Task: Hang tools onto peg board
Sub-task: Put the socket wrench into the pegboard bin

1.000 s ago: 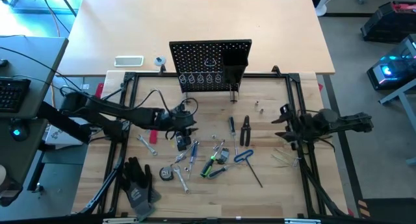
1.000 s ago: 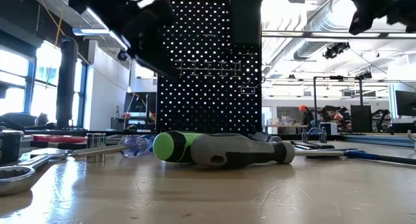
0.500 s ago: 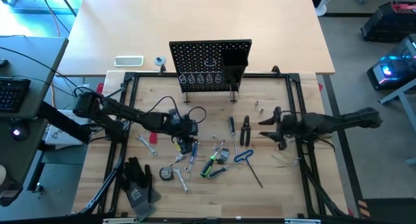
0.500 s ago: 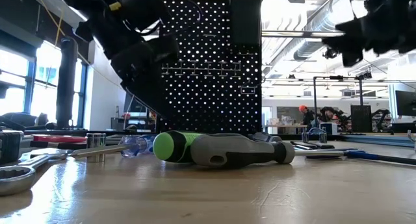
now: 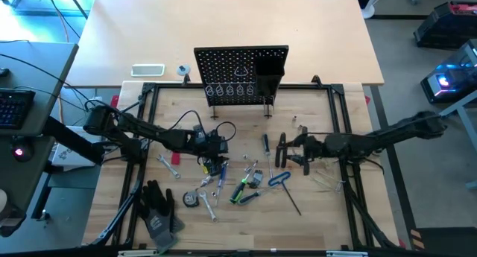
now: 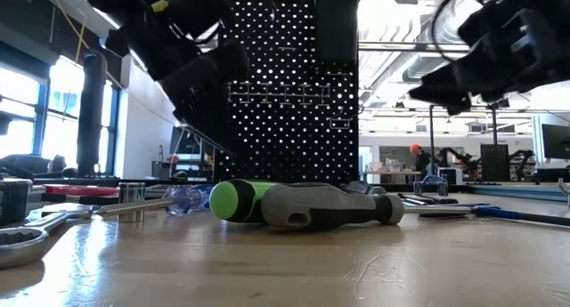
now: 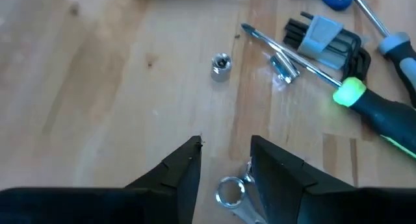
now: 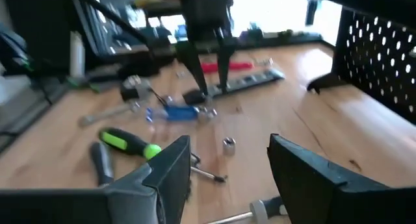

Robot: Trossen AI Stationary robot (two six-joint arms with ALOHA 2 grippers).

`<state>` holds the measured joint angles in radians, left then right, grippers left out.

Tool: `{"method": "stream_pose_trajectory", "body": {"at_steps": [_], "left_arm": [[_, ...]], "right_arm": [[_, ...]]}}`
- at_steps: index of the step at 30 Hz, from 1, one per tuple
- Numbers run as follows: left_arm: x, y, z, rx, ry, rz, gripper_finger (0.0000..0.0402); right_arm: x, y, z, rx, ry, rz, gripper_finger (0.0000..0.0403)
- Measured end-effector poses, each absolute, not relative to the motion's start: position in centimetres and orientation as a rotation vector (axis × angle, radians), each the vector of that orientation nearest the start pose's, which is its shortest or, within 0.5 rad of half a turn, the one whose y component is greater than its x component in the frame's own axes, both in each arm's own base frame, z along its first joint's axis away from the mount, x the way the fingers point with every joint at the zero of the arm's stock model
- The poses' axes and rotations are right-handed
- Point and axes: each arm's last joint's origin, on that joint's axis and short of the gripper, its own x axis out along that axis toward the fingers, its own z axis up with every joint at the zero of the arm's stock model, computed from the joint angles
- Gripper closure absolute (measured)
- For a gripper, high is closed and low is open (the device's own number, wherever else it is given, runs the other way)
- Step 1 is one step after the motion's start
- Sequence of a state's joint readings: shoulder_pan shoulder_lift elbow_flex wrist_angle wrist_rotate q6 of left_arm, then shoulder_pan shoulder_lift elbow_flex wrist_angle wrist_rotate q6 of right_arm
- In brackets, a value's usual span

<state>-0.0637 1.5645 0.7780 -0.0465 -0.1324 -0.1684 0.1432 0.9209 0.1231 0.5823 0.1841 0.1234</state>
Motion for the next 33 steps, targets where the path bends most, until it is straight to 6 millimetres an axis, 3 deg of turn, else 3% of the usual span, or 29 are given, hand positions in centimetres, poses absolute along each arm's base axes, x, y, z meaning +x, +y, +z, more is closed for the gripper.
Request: {"method": "stream_pose_trajectory", "body": {"at_steps": [8, 16, 24, 33], "left_arm": [[28.5, -1.5, 19.6, 0.014, 0.739, 0.177, 0.0275], [26.0, -2.3, 21.8, 0.052, 0.701, 0.195, 0.0275], [23.5, -2.9, 22.0, 0.047, 0.657, 0.209, 0.0275], [22.3, -3.2, 21.2, 0.034, 0.645, 0.213, 0.0275]], "right_arm": [[22.8, 1.4, 16.3, -0.026, 0.362, -0.06, 0.0203], [28.5, -0.3, 14.2, -0.029, 0.524, -0.012, 0.0203], [31.8, -0.8, 11.6, -0.012, 0.601, 0.065, 0.0203], [33.6, -0.9, 10.5, -0.019, 0.634, 0.062, 0.0203]]}}
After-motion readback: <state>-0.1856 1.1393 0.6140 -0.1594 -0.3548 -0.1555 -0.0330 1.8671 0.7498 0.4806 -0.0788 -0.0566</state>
